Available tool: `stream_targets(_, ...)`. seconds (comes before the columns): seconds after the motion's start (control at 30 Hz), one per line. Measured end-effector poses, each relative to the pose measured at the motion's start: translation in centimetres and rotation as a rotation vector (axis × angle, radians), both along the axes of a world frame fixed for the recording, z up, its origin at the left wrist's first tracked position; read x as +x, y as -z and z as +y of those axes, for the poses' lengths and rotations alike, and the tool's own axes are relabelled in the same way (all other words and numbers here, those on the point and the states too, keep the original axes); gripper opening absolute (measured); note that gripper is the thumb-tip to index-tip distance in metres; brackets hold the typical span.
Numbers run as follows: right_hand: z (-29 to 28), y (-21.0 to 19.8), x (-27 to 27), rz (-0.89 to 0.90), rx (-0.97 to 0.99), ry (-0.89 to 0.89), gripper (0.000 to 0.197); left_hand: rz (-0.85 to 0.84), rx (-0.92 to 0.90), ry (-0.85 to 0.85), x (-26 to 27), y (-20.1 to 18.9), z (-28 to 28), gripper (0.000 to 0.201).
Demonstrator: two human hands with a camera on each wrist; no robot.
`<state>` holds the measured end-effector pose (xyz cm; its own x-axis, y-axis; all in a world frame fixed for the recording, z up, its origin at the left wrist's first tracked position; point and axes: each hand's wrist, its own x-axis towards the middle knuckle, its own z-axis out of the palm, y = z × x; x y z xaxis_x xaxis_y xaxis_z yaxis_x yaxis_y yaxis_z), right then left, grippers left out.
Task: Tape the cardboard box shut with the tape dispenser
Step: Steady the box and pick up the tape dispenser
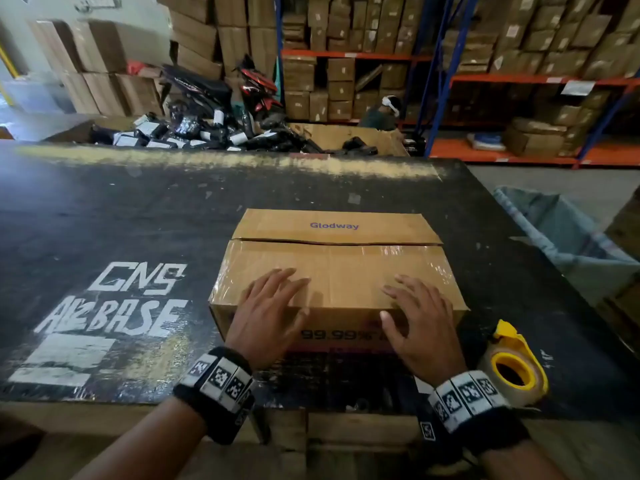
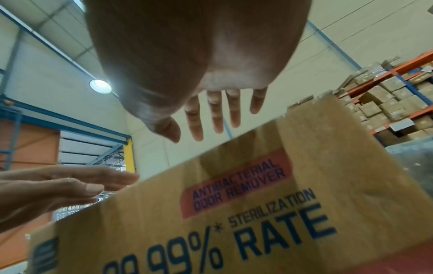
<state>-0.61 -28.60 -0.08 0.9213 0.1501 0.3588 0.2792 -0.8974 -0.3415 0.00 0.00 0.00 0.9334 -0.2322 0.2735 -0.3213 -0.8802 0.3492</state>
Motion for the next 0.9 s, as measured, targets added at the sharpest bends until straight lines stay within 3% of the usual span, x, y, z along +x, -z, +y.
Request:
stream_targets(0.1,0.1,0.7,0.9,0.050,-0.078,0.056,0.044,0.039,0.133,-0.052,0.5,1.3,-0.2,0.061)
stream_targets(0.2,0.0,1.2,1.5,0.033,-0.078,0.052,0.044,0.018,0.147,-0.050,0.2,2.0,-0.3,0.065)
stream_targets(0.47,-0.4,0.9,4.4,0.093,-0.136,0.119,0.053,0.080,0.134,-0.109,4.4,-2.4,-2.8,0.051)
stream_targets(0.63,-0.1,1.2,4.1,0.075,-0.158,0.149,0.050,0.105,0.178,-0.015,8.7,-2.9,-7.6,0.079)
stream_targets(0.77,-0.1,1.5,4.0,0.035,-0.157,0.154,0.048,0.269,0.238,-0.052,10.4,-0.9,-9.0,0.085)
stream_targets(0.9,0.0,1.4,3.9,0.012,-0.123,0.146,0.048,0.267,0.275,-0.066,10.6,0.1,-9.0,0.086)
